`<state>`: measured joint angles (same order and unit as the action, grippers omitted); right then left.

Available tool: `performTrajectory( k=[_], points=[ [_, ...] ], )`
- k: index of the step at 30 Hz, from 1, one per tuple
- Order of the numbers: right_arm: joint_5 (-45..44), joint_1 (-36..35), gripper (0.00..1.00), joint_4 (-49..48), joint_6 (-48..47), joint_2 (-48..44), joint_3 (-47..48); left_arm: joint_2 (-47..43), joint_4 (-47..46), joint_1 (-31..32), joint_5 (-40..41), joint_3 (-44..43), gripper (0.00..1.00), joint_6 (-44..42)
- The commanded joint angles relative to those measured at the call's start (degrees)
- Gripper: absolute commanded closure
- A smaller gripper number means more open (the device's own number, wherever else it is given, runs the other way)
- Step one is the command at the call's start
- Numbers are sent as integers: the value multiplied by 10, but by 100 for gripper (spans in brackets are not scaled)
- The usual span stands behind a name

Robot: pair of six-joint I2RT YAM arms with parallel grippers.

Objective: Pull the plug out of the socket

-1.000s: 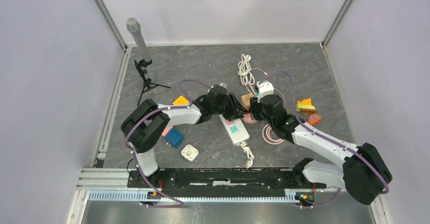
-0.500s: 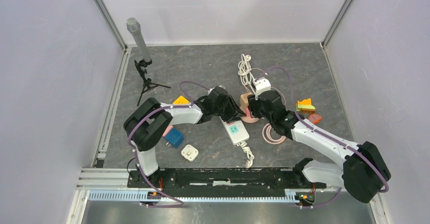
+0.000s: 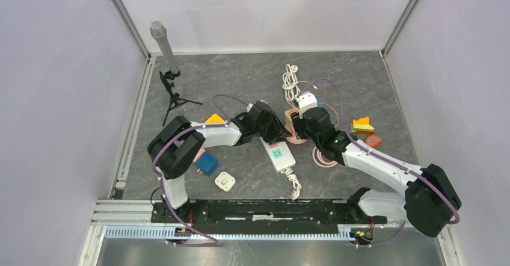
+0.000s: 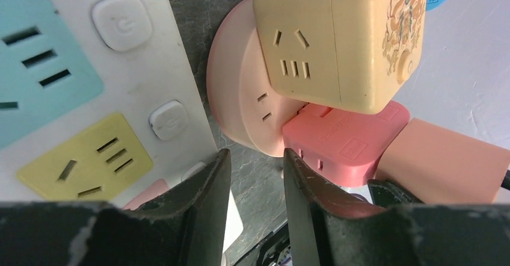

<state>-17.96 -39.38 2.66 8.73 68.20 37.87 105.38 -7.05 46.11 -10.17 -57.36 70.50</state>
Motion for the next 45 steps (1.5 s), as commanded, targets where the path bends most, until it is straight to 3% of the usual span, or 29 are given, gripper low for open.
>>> performTrajectory(
  k=[1,3,5,14,22,25,29,45],
  points=[
    [-46,-1,76,-16,21,12,48,-11,5,-1,24,-19,55,-33],
    [-59,-1,60,-2,22,18,56,-12,2,-1,30,-20,55,-37],
    [-69,-1,52,-1,23,19,58,-9,0,-1,33,-25,55,-43],
    [-85,2,36,20,38,45,78,9,5,-8,44,-52,54,-70],
    [-40,3,43,50,65,54,80,12,36,-14,41,-68,52,-99],
    [-35,3,63,45,80,50,74,-4,30,-16,32,-61,52,-96],
    [-24,2,100,31,104,56,71,-28,-11,-18,7,-36,50,-72],
    [-47,-30,100,-22,209,86,64,-82,-128,-37,-36,72,49,-11]
  ],
)
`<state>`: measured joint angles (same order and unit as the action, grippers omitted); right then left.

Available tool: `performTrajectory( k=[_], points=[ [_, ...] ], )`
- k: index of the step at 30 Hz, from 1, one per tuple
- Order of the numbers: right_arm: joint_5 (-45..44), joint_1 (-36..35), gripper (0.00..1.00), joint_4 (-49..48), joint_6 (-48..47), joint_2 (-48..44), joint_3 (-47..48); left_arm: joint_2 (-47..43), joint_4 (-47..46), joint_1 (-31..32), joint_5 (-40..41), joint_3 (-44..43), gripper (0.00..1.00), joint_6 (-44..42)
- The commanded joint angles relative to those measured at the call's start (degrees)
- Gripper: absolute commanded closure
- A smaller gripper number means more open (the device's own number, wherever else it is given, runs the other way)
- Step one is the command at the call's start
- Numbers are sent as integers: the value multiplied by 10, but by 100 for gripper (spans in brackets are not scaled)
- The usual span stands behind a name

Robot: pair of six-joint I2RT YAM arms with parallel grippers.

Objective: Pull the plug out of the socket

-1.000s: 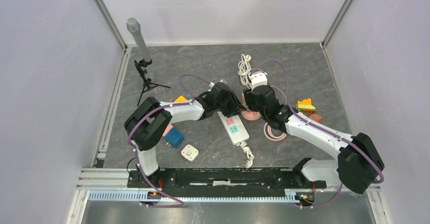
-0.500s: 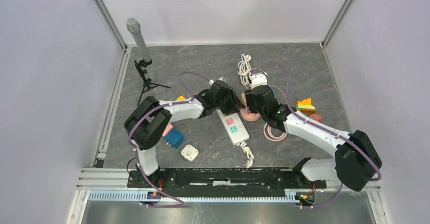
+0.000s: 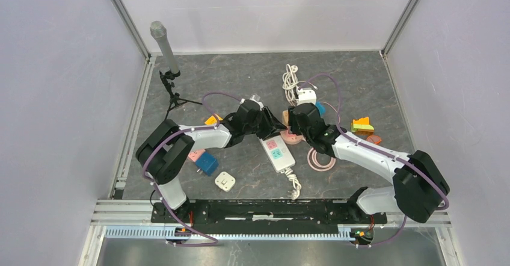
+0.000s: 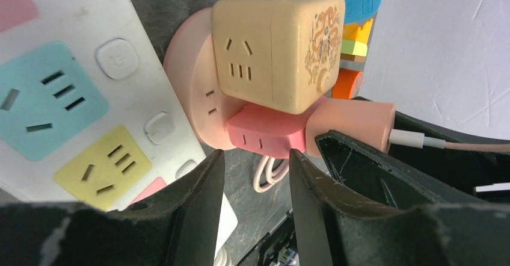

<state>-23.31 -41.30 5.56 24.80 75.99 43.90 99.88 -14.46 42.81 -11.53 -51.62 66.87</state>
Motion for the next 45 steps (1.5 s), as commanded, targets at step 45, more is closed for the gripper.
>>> performTrajectory(
  k=[45],
  points=[
    [121,-26,100,-149,27,13,6,4,45,-43,-23,11,55,-7]
  ],
)
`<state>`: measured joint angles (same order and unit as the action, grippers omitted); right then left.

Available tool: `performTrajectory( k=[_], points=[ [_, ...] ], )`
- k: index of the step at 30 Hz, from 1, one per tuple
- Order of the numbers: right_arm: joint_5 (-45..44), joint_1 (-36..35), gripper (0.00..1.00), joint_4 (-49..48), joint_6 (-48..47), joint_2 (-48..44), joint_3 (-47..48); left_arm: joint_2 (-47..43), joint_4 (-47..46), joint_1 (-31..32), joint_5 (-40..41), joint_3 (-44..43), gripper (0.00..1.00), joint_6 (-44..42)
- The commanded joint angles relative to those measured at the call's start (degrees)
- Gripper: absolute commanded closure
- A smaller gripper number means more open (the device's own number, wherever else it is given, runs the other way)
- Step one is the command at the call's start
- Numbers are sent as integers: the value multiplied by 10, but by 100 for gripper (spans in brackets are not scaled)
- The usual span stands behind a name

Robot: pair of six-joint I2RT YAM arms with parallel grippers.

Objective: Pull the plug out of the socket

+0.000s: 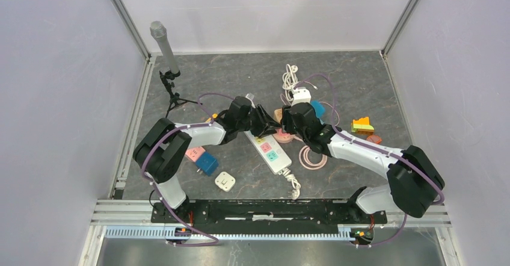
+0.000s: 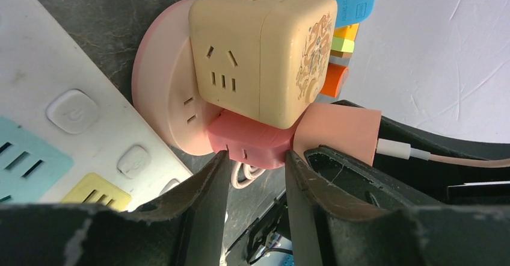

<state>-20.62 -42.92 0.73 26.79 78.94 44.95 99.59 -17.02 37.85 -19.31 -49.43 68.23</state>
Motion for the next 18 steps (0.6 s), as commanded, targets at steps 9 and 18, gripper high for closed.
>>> performTrajectory(
  k=[9,18],
  points=[
    [134,-7,100,-199,49,-62,-59,19,151,7,101,-23,55,-54],
    [-69,-76,100,-157,-159,-10,-18,37,153,7,76,-29,55,-67]
  ],
)
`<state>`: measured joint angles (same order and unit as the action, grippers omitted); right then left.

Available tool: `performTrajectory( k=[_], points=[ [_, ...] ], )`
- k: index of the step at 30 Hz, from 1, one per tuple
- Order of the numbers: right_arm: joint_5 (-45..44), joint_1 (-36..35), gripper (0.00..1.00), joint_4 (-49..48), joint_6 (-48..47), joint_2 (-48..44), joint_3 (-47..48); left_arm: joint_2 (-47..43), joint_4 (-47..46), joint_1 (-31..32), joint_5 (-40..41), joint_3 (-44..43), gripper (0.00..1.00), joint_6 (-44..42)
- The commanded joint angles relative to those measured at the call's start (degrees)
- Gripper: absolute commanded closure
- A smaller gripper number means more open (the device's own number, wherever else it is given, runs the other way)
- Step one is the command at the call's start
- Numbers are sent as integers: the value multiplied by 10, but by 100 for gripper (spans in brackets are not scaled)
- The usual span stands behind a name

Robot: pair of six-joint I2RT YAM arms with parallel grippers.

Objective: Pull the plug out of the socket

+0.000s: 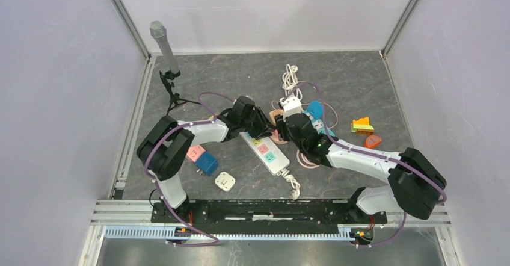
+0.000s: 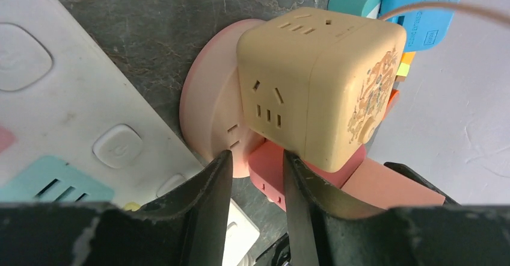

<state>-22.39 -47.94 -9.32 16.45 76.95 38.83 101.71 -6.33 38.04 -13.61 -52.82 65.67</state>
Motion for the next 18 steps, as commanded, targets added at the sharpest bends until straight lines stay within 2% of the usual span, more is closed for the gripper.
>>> performTrajectory(
  k=[1,12,18],
  points=[
    [-61,-28,100,-52,-59,14,46,16,45,5,17,6,55,-43],
    [-84,-8,100,18,33,14,61,-11,32,5,14,1,56,-53],
    [-35,15,100,58,73,33,72,-51,-54,5,12,39,55,-85]
  ],
)
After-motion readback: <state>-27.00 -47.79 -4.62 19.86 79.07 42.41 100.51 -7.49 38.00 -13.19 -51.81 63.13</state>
